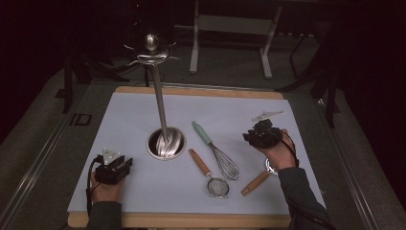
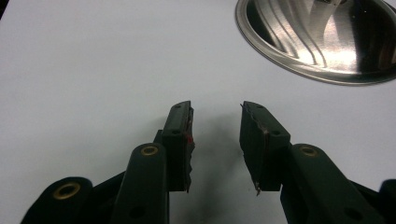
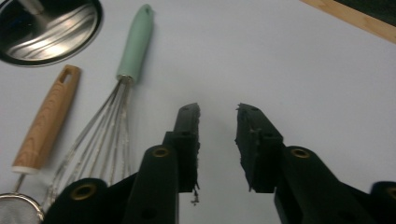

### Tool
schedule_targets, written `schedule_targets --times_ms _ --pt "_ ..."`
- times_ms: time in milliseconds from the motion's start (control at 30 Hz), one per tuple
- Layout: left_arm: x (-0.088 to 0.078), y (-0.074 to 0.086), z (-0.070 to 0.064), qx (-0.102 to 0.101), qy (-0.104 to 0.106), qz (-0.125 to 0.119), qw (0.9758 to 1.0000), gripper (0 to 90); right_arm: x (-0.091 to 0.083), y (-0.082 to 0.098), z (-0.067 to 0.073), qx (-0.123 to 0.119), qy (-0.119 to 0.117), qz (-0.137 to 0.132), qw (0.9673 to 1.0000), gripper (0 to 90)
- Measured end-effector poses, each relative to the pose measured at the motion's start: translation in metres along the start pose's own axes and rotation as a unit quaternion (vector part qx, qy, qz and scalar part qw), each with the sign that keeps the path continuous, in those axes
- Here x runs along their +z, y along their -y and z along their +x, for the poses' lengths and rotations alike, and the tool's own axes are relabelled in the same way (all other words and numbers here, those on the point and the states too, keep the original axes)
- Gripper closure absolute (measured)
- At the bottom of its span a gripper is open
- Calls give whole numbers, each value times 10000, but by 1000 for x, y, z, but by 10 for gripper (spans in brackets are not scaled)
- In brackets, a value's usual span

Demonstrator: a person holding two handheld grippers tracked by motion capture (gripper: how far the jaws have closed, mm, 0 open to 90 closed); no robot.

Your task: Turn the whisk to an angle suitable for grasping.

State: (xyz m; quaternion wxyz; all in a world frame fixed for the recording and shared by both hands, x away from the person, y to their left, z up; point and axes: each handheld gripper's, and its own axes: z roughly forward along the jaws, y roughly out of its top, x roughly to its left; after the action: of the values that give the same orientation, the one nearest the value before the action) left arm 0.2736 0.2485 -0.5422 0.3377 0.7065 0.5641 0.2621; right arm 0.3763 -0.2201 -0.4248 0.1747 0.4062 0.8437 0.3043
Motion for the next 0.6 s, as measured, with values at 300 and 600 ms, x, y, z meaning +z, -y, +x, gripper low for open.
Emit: schedule_targets --times_ms 300,600 --pt "0 0 0 -7 -1 -9 10000 642 14 -10 24 -259 -229 65 9994 898" --pt "0 0 0 -2 -4 -10 10000 642 27 -19 51 -502 -499 114 9974 899"
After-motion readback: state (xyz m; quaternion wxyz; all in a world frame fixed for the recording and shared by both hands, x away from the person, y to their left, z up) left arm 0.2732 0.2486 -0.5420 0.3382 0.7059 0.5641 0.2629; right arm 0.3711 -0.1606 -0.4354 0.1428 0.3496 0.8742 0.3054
